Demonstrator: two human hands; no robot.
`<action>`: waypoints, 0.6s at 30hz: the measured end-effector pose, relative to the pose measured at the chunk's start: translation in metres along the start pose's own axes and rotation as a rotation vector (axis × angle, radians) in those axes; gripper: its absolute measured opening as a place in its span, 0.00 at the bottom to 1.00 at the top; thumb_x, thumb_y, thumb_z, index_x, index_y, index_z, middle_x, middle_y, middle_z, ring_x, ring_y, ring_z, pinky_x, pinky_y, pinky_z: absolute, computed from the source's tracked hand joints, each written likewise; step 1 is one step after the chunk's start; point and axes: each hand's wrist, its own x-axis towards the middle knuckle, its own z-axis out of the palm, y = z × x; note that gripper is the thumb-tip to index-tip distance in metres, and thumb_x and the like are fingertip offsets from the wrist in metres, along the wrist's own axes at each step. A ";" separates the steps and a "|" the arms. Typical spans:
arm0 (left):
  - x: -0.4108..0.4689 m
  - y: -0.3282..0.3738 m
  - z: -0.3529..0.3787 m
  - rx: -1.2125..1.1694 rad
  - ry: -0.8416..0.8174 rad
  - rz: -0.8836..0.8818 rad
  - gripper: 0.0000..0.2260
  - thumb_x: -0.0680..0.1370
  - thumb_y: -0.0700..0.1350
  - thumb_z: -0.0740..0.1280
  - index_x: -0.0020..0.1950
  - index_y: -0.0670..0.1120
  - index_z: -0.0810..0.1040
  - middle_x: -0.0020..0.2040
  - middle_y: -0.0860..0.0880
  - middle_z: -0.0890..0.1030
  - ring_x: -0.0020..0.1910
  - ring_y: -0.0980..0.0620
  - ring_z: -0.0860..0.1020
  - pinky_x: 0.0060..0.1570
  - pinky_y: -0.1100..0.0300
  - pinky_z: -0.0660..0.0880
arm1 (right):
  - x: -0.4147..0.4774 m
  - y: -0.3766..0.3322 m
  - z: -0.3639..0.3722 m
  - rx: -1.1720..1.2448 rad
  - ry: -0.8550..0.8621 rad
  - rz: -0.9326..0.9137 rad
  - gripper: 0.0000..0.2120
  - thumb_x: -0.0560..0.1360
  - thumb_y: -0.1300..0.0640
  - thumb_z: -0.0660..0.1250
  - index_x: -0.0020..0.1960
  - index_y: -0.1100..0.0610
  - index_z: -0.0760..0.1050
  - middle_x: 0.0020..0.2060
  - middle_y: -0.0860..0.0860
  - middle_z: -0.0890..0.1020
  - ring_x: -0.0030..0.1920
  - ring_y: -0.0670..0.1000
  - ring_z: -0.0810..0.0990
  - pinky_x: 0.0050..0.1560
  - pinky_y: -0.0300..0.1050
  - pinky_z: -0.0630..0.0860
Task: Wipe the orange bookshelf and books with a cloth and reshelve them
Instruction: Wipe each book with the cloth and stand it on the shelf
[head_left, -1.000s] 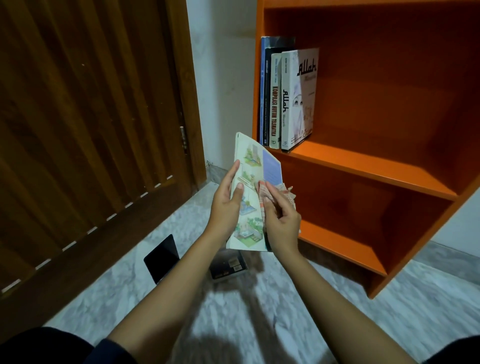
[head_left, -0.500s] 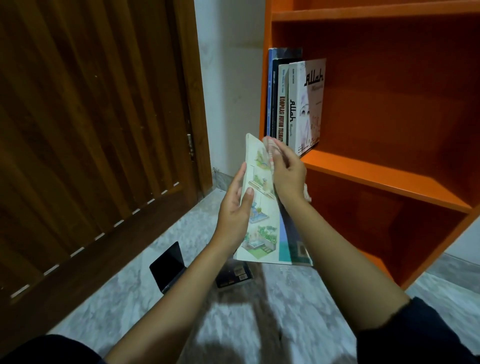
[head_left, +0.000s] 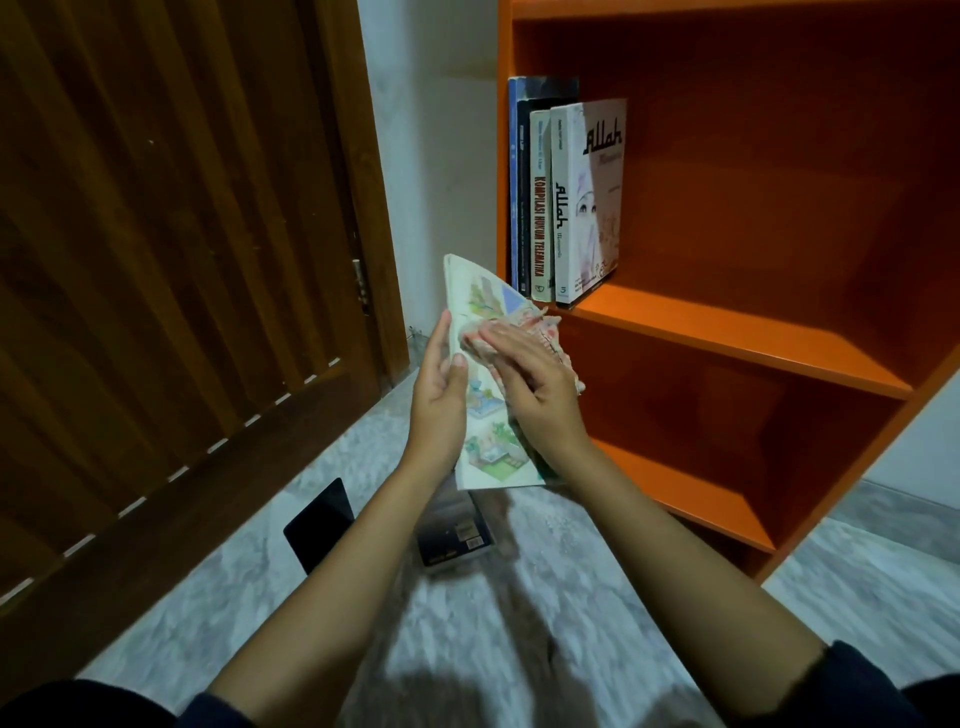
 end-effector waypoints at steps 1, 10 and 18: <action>0.001 -0.001 -0.001 -0.056 0.008 -0.027 0.21 0.82 0.38 0.55 0.74 0.51 0.58 0.64 0.53 0.73 0.55 0.62 0.78 0.48 0.67 0.77 | -0.005 0.004 -0.002 0.011 0.005 0.034 0.17 0.77 0.67 0.62 0.63 0.54 0.73 0.59 0.45 0.77 0.63 0.37 0.72 0.66 0.38 0.68; 0.008 -0.008 0.005 -0.183 0.112 -0.122 0.23 0.82 0.37 0.54 0.74 0.56 0.57 0.63 0.50 0.75 0.60 0.51 0.77 0.58 0.47 0.75 | -0.034 0.005 0.005 0.069 0.115 0.213 0.15 0.78 0.64 0.62 0.62 0.52 0.76 0.57 0.41 0.79 0.62 0.44 0.75 0.64 0.51 0.72; 0.008 -0.003 -0.010 -0.339 0.186 -0.166 0.22 0.82 0.36 0.53 0.74 0.54 0.60 0.70 0.48 0.71 0.63 0.47 0.75 0.56 0.49 0.77 | -0.077 0.020 -0.006 -0.150 -0.096 -0.101 0.21 0.76 0.66 0.59 0.65 0.50 0.73 0.63 0.50 0.76 0.69 0.49 0.68 0.72 0.51 0.58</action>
